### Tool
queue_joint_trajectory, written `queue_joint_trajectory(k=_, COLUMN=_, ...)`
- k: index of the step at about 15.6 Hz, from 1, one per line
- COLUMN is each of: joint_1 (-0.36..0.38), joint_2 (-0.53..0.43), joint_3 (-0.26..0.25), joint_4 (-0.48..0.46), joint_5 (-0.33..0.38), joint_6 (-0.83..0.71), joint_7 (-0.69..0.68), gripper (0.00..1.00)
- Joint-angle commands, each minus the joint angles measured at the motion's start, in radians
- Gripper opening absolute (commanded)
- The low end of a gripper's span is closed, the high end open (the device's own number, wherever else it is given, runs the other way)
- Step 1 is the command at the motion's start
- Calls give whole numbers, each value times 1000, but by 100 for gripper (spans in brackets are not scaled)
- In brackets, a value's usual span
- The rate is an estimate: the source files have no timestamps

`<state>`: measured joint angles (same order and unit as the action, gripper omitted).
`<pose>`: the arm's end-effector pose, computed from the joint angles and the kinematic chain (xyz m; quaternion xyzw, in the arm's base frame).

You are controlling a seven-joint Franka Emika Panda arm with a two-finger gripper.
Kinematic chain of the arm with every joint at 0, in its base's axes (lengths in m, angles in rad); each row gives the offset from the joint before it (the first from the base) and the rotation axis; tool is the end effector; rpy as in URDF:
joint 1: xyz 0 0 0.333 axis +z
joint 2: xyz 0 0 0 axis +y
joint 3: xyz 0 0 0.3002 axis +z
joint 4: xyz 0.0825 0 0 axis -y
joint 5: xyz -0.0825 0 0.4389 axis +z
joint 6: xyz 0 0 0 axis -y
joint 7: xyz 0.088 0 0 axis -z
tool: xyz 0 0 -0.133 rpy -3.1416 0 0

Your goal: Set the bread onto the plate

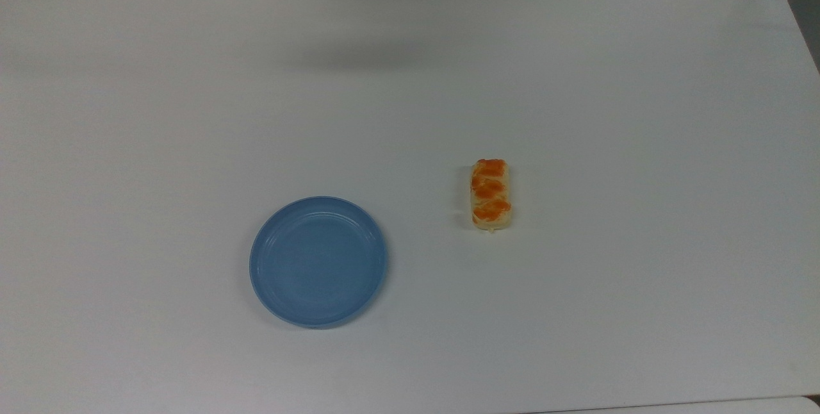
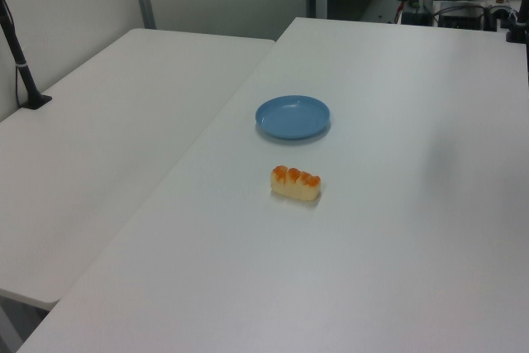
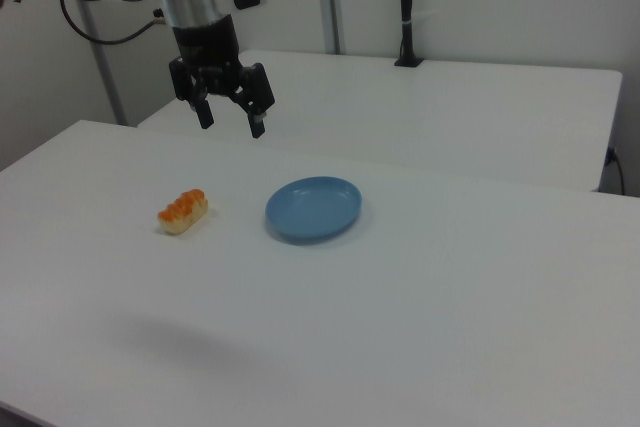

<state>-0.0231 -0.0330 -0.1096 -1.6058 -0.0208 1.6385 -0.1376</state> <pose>0.6024 -0.0840 0.5903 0.9994 0.0028 0.0313 0.0129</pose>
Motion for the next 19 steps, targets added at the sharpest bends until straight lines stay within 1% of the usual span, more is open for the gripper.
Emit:
queue_joint_trajectory(k=1, joint_1=20, joint_2=8, joint_3=-21, joint_4=-3, joint_5=16, joint_6=24, joint_7=-19, gripper=100)
queue_joint_trajectory(k=4, joint_1=35, joint_2=25, joint_3=-18, joint_4=-3, joint_5=15, joint_6=37, joint_7=-13, gripper=100)
queue_joint_trajectory(k=9, joint_1=35, joint_2=19, joint_3=-13, joint_4=-2, joint_5=4, joint_6=0, joint_7=-16, gripper=100)
queue_joint_trajectory(k=11, joint_1=38, joint_2=16, joint_3=-4, joint_4=-6, joint_5=-10, joint_6=-38, joint_7=-19, gripper=100)
queue_joint_trajectory(k=13, joint_1=42, joint_2=18, joint_3=7, joint_4=-11, joint_5=-11, joint_6=-36, joint_7=-25, gripper=100)
queue_joint_trajectory(k=15, joint_1=75, joint_2=30, joint_3=42, joint_4=-48, joint_5=-10, joint_6=-2, joint_7=-7, gripper=100)
queue_joint_trajectory(k=16, joint_1=86, joint_2=38, joint_3=53, joint_4=-68, joint_5=-10, joint_6=33, joint_7=25, gripper=100)
queue_joint_trajectory(k=17, joint_1=95, joint_2=56, joint_3=65, joint_4=-72, joint_5=-7, joint_6=61, joint_7=70, gripper=96)
queue_joint_trajectory(k=18, joint_1=107, joint_2=79, joint_3=83, joint_4=-69, joint_5=-4, joint_6=84, joint_7=105, gripper=94)
queue_joint_trajectory(k=19, joint_1=124, joint_2=108, joint_3=91, joint_4=-60, joint_5=-2, joint_6=107, joint_7=137, gripper=95)
